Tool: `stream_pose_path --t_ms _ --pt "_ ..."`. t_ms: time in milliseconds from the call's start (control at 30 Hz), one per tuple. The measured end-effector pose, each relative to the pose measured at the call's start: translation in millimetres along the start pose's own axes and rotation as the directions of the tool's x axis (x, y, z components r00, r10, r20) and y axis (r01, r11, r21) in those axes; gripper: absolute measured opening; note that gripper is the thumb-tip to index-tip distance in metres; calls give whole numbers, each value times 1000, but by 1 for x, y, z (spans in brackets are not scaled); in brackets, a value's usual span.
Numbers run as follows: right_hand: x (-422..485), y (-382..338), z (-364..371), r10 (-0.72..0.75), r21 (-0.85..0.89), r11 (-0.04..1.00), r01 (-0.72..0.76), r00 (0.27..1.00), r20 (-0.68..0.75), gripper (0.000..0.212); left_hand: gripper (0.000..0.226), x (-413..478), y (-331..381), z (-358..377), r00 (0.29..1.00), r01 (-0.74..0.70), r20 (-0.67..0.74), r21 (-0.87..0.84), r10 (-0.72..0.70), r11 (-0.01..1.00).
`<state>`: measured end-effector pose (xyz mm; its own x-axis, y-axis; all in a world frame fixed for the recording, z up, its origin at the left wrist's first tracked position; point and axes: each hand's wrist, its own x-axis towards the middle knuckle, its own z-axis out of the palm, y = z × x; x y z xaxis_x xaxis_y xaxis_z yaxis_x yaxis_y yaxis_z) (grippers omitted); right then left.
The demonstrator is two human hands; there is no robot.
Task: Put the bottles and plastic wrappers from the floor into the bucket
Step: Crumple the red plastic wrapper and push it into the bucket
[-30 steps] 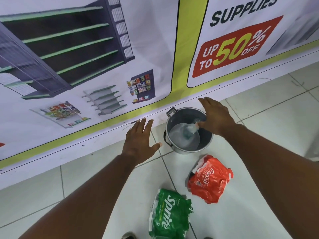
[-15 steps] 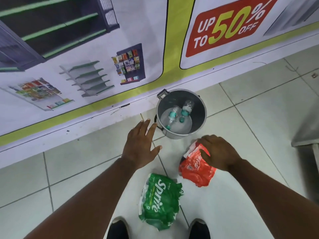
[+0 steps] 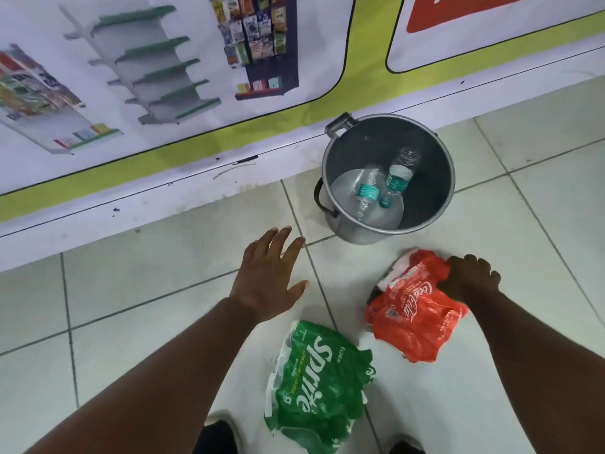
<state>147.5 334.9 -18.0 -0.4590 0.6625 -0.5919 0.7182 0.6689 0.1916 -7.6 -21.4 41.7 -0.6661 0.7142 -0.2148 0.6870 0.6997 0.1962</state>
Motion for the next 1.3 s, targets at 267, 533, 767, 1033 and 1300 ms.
stream_pose_path --t_ms 267,533,767,1033,1300 --pt "-50 9 -31 -207 236 943 233 970 -129 20 81 -11 20 -32 998 0 70 -46 3 999" --pt "-138 45 -158 -402 792 525 311 911 -91 30 118 -30 83 -93 942 234 329 -484 -72 844" --pt "-185 44 -247 -391 996 -79 49 917 -76 38 85 -23 135 -178 902 430 424 -899 85 -82" --pt "-228 -36 -232 -667 972 29 235 728 -156 44 65 0 189 -221 932 362 356 -911 68 -196" --pt "-206 -54 -205 -214 803 378 460 888 -407 25 83 9 149 -196 926 311 373 -834 50 455"
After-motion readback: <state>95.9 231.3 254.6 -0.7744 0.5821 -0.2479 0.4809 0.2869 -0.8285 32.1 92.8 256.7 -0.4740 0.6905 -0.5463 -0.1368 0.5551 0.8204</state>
